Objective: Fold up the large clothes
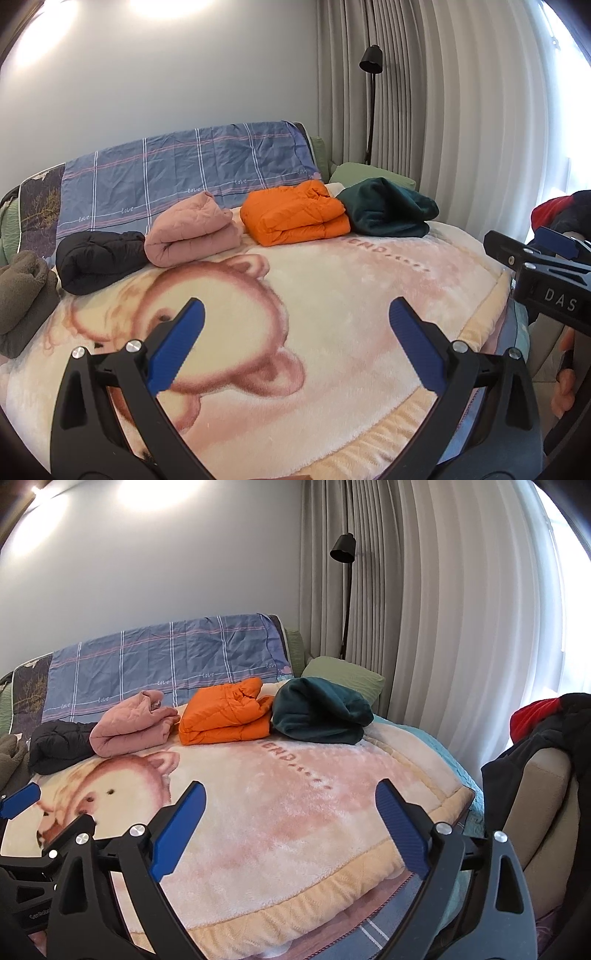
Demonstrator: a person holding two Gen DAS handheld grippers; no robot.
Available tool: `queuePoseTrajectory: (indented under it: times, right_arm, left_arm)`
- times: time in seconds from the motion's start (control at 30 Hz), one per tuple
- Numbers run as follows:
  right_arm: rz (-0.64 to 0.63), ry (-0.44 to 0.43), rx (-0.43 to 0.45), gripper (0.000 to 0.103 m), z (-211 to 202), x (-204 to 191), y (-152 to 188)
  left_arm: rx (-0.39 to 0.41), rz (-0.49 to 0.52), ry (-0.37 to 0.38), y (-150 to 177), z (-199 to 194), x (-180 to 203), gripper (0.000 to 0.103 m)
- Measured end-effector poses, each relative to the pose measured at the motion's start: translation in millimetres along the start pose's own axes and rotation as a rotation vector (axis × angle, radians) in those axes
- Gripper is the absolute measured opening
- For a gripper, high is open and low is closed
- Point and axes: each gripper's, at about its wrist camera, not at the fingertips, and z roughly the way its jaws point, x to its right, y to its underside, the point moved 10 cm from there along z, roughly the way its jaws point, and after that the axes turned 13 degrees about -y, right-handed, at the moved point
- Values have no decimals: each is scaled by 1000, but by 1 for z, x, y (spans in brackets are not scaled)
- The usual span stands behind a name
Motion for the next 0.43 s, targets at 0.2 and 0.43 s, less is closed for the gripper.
queuePoseTrajectory:
  times: [0.2,0.43]
  right_arm:
    - [1,-3,-10,93,1,0,3]
    - [4,-1,-11,94,1,3,4]
  left_arm:
    - [-6,7,-3,2,0,0,101]
    - [-9,16,-2,5,0,2,101]
